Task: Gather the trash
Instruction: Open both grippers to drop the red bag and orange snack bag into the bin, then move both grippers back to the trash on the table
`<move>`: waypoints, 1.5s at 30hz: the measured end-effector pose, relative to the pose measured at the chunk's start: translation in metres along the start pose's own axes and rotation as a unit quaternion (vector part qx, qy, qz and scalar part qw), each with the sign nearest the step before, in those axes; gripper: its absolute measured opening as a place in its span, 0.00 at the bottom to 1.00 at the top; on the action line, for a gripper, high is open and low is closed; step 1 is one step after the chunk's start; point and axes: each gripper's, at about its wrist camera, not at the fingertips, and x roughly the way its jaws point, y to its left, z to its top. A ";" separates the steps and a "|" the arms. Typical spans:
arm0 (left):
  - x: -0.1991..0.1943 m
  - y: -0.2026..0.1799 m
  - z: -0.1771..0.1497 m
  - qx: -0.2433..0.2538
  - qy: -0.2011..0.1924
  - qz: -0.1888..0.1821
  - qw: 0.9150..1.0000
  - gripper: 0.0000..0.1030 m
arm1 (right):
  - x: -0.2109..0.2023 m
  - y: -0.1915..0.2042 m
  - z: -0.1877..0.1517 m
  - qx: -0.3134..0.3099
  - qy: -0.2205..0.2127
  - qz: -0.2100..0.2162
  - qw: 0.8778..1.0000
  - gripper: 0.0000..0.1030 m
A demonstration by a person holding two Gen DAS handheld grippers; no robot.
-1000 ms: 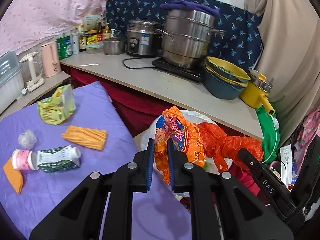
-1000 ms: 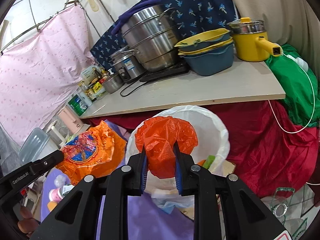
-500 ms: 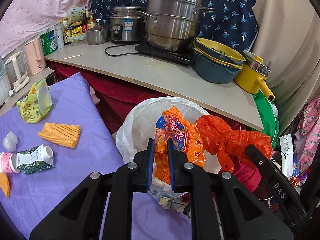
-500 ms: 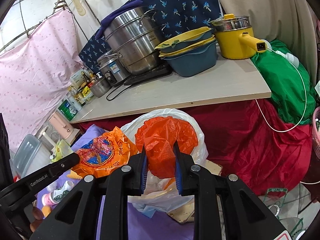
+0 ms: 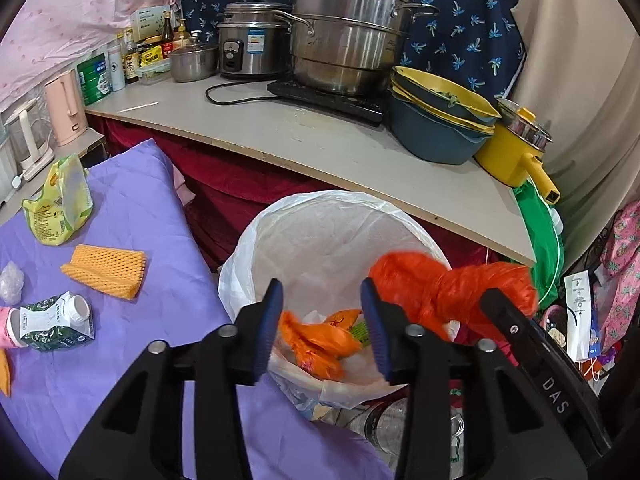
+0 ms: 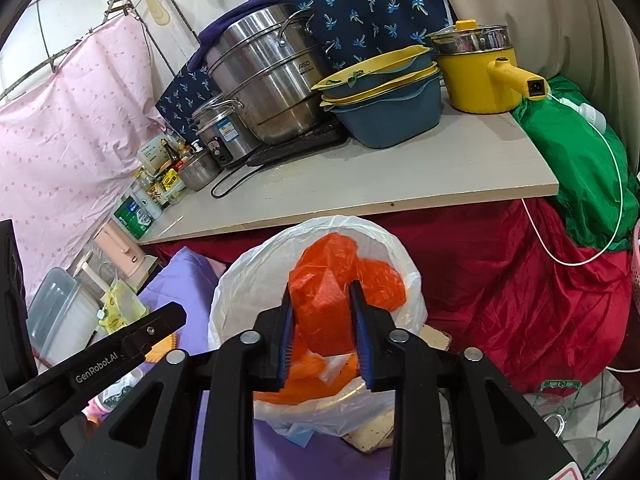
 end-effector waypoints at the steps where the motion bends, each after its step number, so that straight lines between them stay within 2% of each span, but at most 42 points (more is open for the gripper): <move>1: -0.001 0.001 0.000 -0.001 -0.003 0.001 1.000 0.45 | 0.001 0.001 0.000 0.000 0.000 0.001 1.000 0.33; 4: -0.003 0.003 0.001 -0.003 -0.008 0.005 1.000 0.49 | 0.002 0.005 0.001 -0.002 -0.002 0.003 1.000 0.35; 10: -0.012 0.014 0.002 -0.009 -0.014 0.011 1.000 0.50 | -0.002 0.010 0.001 0.003 -0.006 0.008 1.000 0.39; 22: -0.030 0.052 -0.011 -0.039 -0.020 0.035 0.998 0.50 | -0.004 0.040 -0.017 -0.025 0.008 0.020 0.999 0.43; 25: -0.035 0.063 -0.015 -0.045 -0.020 0.041 0.998 0.53 | -0.005 0.049 -0.022 -0.034 0.011 0.024 0.999 0.45; 34: -0.057 0.108 -0.028 -0.075 -0.030 0.070 0.994 0.59 | -0.001 0.087 -0.036 -0.066 0.027 0.042 0.997 0.45; 45: -0.078 0.179 -0.051 -0.136 -0.030 0.100 0.985 0.60 | 0.007 0.138 -0.062 -0.099 0.054 0.072 0.991 0.45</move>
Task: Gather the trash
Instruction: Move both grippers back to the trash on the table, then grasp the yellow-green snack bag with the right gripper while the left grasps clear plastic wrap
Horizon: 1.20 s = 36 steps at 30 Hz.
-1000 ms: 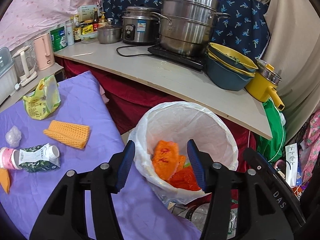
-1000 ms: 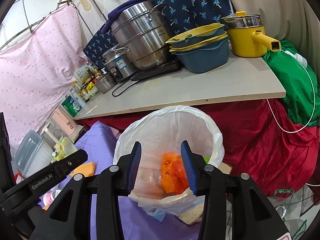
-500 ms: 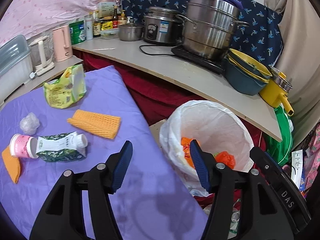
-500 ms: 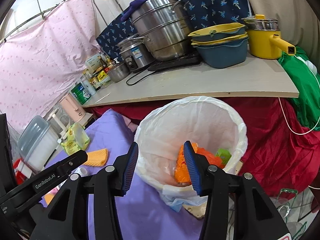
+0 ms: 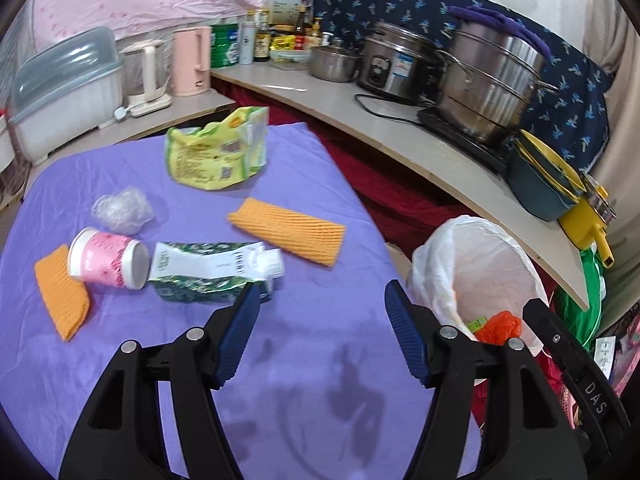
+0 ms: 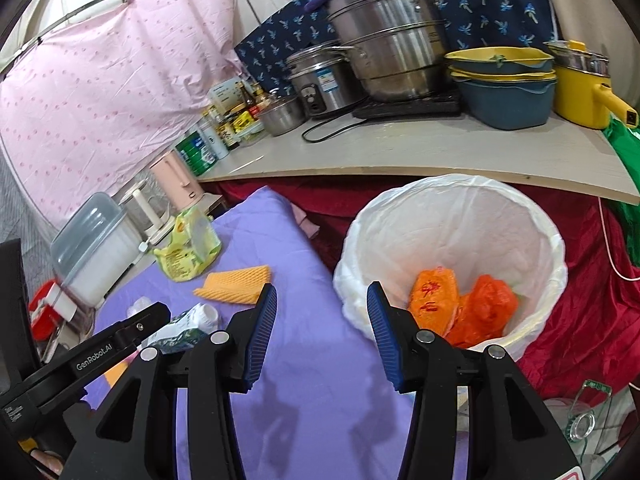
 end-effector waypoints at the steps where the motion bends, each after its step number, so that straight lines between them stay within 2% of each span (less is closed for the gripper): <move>1: -0.001 0.007 -0.001 -0.005 0.001 0.003 1.000 0.60 | 0.002 0.005 -0.002 -0.003 0.004 0.003 1.000 0.45; 8: -0.005 0.052 -0.006 -0.038 0.004 0.028 0.999 0.64 | 0.013 0.039 -0.014 -0.027 0.024 0.022 0.999 0.45; 10: -0.006 0.066 -0.006 -0.047 0.002 0.038 0.998 0.70 | 0.018 0.050 -0.017 -0.035 0.030 0.027 0.999 0.45; 20: -0.009 0.125 0.000 -0.083 -0.003 0.064 0.995 0.70 | 0.047 0.096 -0.023 -0.063 0.054 0.050 0.995 0.45; 27: 0.005 0.159 0.020 -0.098 -0.001 0.083 0.992 0.75 | 0.081 0.130 -0.015 -0.082 0.069 0.071 0.992 0.45; 29: 0.012 0.172 0.029 -0.110 0.000 0.092 0.990 0.80 | 0.096 0.141 -0.009 -0.085 0.073 0.078 0.991 0.45; 36: 0.047 0.209 0.060 -0.142 0.012 0.107 0.984 0.82 | 0.152 0.172 0.010 -0.099 0.083 0.085 0.988 0.45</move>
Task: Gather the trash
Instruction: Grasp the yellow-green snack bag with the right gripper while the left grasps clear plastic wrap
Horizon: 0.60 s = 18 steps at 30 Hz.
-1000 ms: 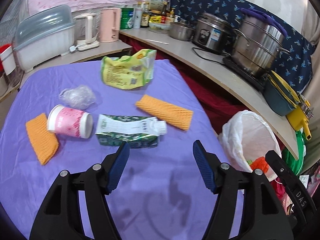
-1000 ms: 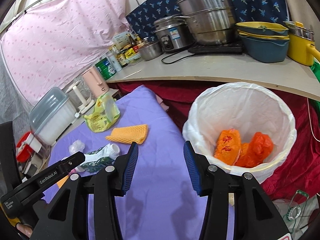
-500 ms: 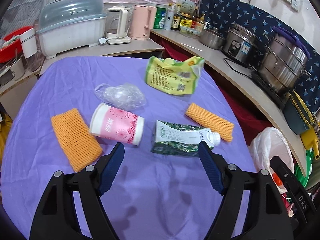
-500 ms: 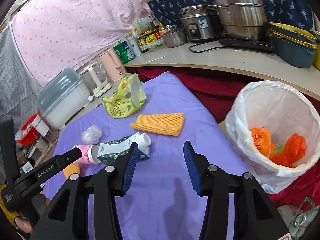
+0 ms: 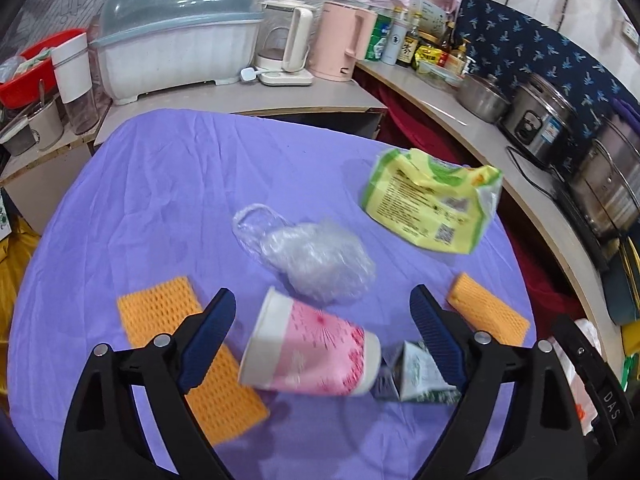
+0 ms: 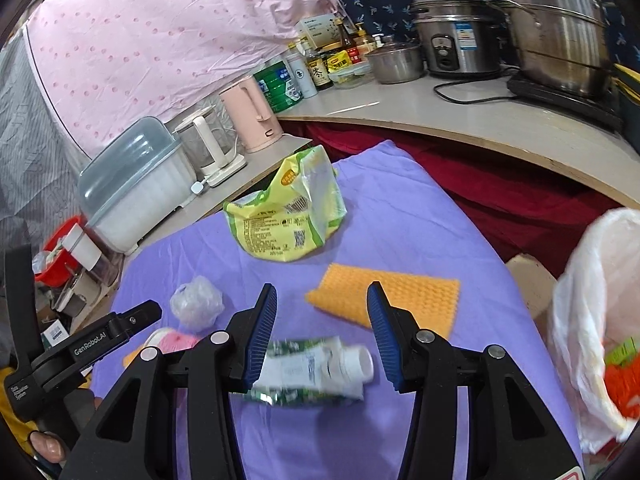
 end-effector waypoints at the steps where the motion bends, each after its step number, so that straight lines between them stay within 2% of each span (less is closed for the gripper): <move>1: 0.005 0.001 0.003 0.000 0.002 0.001 1.000 0.82 | 0.010 0.002 0.005 -0.001 0.002 0.003 1.000 0.45; 10: 0.058 0.005 0.023 -0.010 0.039 0.012 0.999 0.81 | 0.083 0.016 0.045 -0.006 0.020 0.007 1.000 0.45; 12: 0.066 0.007 0.025 -0.012 0.045 0.013 0.999 0.76 | 0.096 0.019 0.052 -0.009 0.023 0.005 1.000 0.45; 14: 0.073 0.008 0.026 -0.013 0.052 0.012 0.999 0.64 | 0.110 0.021 0.058 -0.011 0.030 0.004 0.999 0.45; 18: 0.081 0.009 0.025 -0.008 0.058 0.004 0.998 0.48 | 0.136 0.023 0.065 -0.014 0.050 -0.005 0.999 0.45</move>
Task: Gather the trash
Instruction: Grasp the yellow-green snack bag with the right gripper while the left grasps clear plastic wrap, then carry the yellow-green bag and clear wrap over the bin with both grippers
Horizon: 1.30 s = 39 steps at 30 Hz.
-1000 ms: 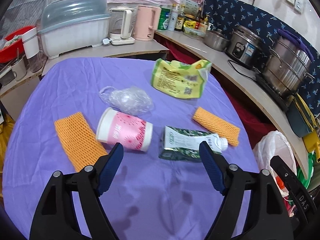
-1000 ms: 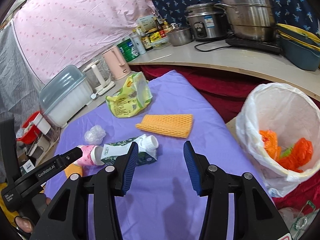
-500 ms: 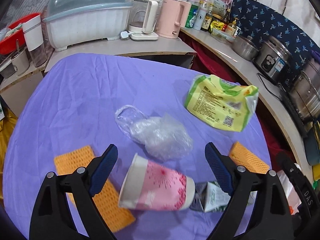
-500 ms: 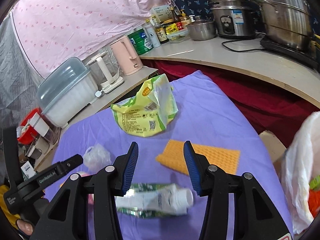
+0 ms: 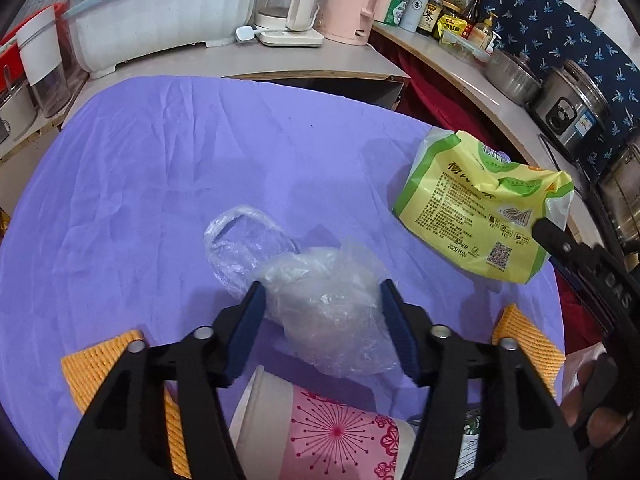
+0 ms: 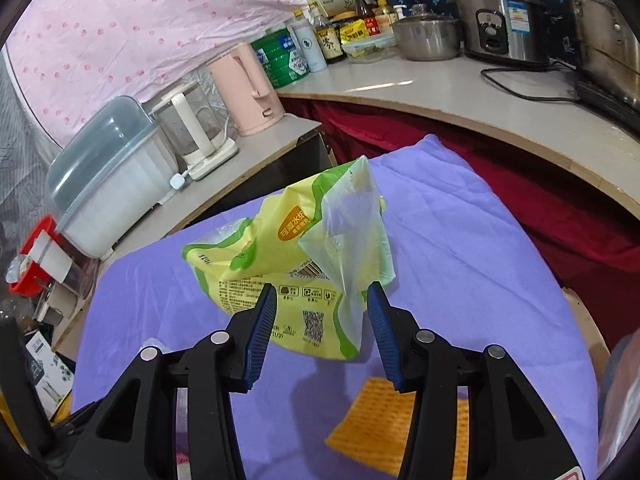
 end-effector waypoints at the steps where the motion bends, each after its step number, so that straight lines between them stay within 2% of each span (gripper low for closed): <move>1: 0.000 0.000 -0.001 0.003 0.000 -0.002 1.000 0.42 | 0.005 0.000 0.001 -0.001 0.007 -0.003 1.000 0.45; 3: 0.000 -0.001 -0.002 0.007 -0.004 -0.004 1.000 0.34 | 0.012 0.001 0.002 -0.005 0.015 -0.002 1.000 0.32; 5: -0.001 -0.003 -0.002 0.009 -0.008 -0.006 1.000 0.30 | 0.015 0.000 0.002 -0.005 0.021 0.000 1.000 0.13; 9: -0.009 -0.009 -0.001 0.013 -0.018 -0.014 1.000 0.28 | 0.009 -0.006 -0.001 0.007 0.018 0.009 1.000 0.07; 15: -0.035 -0.021 -0.002 0.022 -0.037 -0.025 0.999 0.27 | -0.026 -0.016 -0.004 0.020 -0.008 0.010 1.000 0.06; 23: -0.089 -0.044 -0.015 0.042 -0.068 -0.046 0.996 0.27 | -0.102 -0.036 -0.009 0.049 -0.061 0.008 0.997 0.06; 28: -0.123 -0.069 -0.034 0.065 -0.080 -0.063 0.993 0.27 | -0.149 -0.051 -0.020 0.060 -0.086 0.002 0.994 0.06; 39: -0.171 -0.132 -0.086 0.121 -0.090 -0.090 0.984 0.27 | -0.244 -0.102 -0.056 0.089 -0.131 -0.029 0.987 0.06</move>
